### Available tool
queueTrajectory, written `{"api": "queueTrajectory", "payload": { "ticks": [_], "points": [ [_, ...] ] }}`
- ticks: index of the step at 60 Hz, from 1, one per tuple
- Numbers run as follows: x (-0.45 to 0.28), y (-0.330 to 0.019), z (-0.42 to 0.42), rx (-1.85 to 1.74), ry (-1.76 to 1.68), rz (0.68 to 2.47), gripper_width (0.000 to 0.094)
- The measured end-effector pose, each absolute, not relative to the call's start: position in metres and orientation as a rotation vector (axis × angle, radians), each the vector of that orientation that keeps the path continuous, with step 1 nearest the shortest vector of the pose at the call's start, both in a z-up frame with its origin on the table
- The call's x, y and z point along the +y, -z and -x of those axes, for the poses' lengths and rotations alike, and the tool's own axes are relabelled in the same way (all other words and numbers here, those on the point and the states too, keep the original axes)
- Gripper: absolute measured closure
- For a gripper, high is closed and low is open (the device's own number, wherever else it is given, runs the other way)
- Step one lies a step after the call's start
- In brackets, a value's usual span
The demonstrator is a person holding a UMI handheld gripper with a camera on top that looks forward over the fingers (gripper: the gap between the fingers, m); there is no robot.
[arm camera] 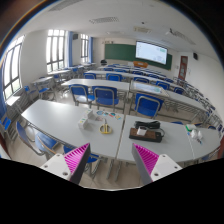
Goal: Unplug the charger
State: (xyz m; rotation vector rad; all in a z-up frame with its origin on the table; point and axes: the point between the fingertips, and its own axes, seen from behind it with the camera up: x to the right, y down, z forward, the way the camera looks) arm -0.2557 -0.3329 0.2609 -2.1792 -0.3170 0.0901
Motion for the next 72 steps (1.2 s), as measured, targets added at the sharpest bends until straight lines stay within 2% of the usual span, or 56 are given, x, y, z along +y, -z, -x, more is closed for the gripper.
{"api": "queueTrajectory", "payload": {
  "ticks": [9, 17, 31, 47, 52, 57, 62, 72],
  "points": [
    [-0.339, -0.209, 0.306, -0.269, -0.071, 2.228, 0.0086],
    [-0.311, -0.167, 0.268, -0.208, -0.023, 2.251, 0.0085],
    [-0.181, -0.117, 0.197, -0.121, 0.034, 2.156, 0.0081],
    [-0.051, -0.054, 0.182, -0.090, 0.026, 2.098, 0.0099],
    [-0.032, -0.035, 0.185, -0.092, 0.008, 2.107, 0.0172],
    [-0.023, -0.025, 0.186, -0.085, 0.013, 2.102, 0.0294],
    [-0.021, -0.025, 0.173, -0.051, 0.054, 2.100, 0.0534],
    [-0.021, -0.025, 0.175, -0.061, 0.019, 2.119, 0.0664]
  ]
}}
